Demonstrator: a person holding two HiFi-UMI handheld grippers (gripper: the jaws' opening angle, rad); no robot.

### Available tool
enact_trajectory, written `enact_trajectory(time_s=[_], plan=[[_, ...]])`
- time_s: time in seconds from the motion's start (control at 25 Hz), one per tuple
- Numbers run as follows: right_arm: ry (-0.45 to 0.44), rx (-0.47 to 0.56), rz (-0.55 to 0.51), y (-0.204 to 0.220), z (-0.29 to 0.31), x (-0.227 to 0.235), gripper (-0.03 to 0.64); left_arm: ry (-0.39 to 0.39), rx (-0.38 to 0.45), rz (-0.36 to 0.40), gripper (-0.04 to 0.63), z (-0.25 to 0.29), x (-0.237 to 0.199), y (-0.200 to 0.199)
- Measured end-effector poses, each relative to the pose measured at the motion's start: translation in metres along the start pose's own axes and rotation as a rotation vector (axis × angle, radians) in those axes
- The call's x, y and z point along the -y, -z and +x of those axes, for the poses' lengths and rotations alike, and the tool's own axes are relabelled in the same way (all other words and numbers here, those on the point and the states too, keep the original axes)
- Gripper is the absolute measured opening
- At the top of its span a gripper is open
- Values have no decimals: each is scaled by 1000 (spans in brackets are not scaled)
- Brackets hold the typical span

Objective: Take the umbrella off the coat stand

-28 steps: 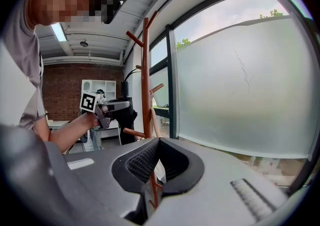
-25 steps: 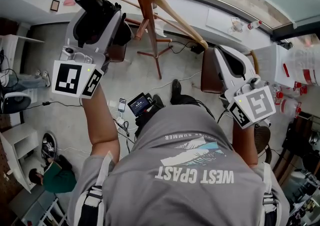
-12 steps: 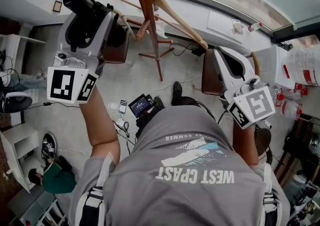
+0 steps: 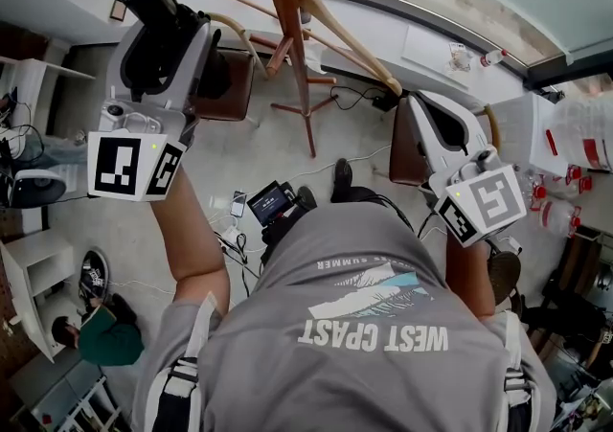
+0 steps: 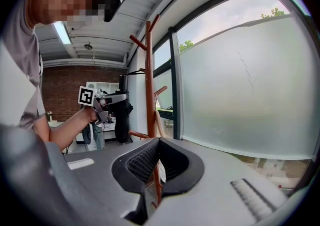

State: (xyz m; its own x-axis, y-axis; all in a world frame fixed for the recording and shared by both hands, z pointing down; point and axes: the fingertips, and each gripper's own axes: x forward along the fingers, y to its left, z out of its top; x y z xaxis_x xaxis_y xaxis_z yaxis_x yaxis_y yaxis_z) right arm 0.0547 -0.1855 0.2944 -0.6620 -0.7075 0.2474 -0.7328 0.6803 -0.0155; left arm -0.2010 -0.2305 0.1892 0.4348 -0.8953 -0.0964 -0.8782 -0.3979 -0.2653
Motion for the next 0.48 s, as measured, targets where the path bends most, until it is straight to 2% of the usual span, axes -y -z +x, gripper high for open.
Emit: enact_trajectory(time_s=[0.48], plan=[[-2, 9, 6, 2, -5, 4, 2, -51, -9, 43, 219, -7, -11, -12]])
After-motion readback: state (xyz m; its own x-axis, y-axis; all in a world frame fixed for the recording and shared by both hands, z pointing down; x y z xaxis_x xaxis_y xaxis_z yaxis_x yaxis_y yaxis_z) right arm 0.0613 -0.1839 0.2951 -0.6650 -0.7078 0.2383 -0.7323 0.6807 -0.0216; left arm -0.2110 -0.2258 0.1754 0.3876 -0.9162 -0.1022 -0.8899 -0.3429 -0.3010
